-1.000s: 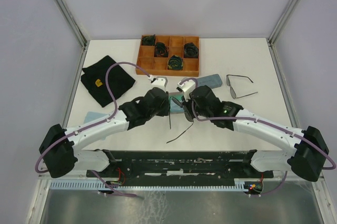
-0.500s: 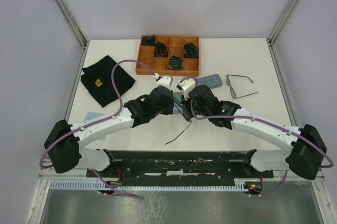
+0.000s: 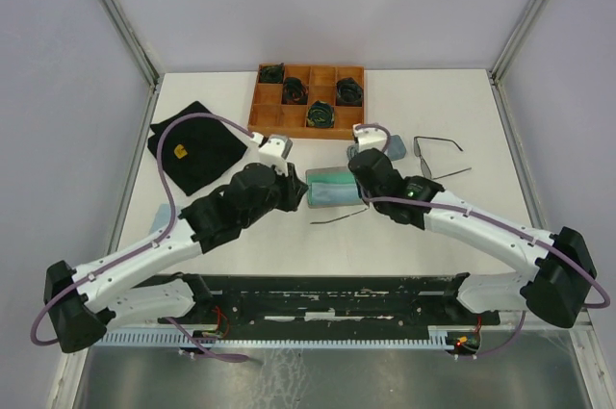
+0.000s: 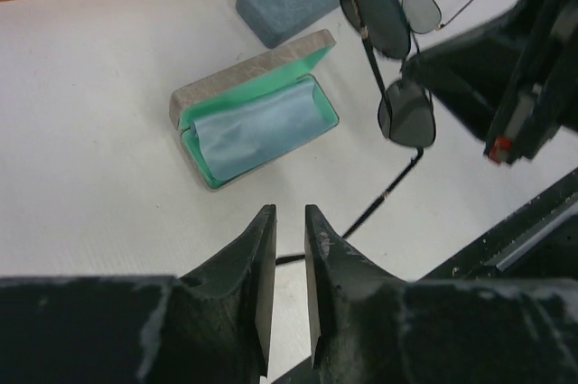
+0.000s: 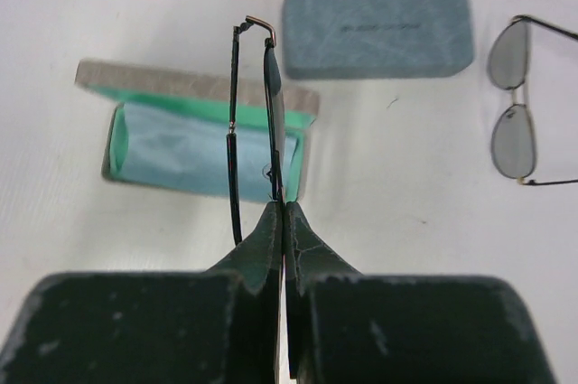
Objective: Organize the sunglasses
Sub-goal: Fold the sunglasses.
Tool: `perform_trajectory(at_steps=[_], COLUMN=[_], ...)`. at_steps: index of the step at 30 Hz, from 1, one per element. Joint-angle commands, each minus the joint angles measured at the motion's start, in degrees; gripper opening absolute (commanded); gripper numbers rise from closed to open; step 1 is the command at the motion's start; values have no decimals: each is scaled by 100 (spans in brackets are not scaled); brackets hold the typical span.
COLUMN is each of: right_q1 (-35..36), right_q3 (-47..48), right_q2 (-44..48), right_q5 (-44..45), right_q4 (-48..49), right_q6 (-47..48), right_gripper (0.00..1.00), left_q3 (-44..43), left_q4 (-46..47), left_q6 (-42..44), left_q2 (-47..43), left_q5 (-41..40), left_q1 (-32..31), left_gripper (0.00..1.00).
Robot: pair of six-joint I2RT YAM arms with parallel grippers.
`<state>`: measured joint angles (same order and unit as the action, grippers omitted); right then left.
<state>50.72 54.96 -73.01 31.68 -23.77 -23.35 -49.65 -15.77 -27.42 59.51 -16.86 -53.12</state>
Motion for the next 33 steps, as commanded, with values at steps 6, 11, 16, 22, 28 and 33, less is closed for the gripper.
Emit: perform_trajectory(at_steps=[6, 11, 16, 22, 28, 33], right_q1=[-693, -783, -787, -788, -791, -791], right_q3=[838, 873, 565, 426, 264, 205], right_q2=[-145, -84, 235, 482, 483, 505], right_q5=[513, 3, -516, -1132, -1683, -2084], right_q4=[-103, -10, 251, 153, 227, 268], right_q6=[-989, -1056, -921, -612, -398, -298], right_gripper=[0, 0, 0, 0, 0, 0], left_q3=[515, 537, 166, -247, -721, -1292], left_q4=[482, 672, 512, 299, 113, -125], left_q6=[241, 144, 246, 455, 710, 924], left_q2=[-16, 299, 745, 1072, 1439, 1887], left_q5=[618, 514, 130, -142, -348, -499], left_q1=[-560, -755, -752, -757, -749, -744], left_gripper=[7, 3, 3, 3, 3, 3])
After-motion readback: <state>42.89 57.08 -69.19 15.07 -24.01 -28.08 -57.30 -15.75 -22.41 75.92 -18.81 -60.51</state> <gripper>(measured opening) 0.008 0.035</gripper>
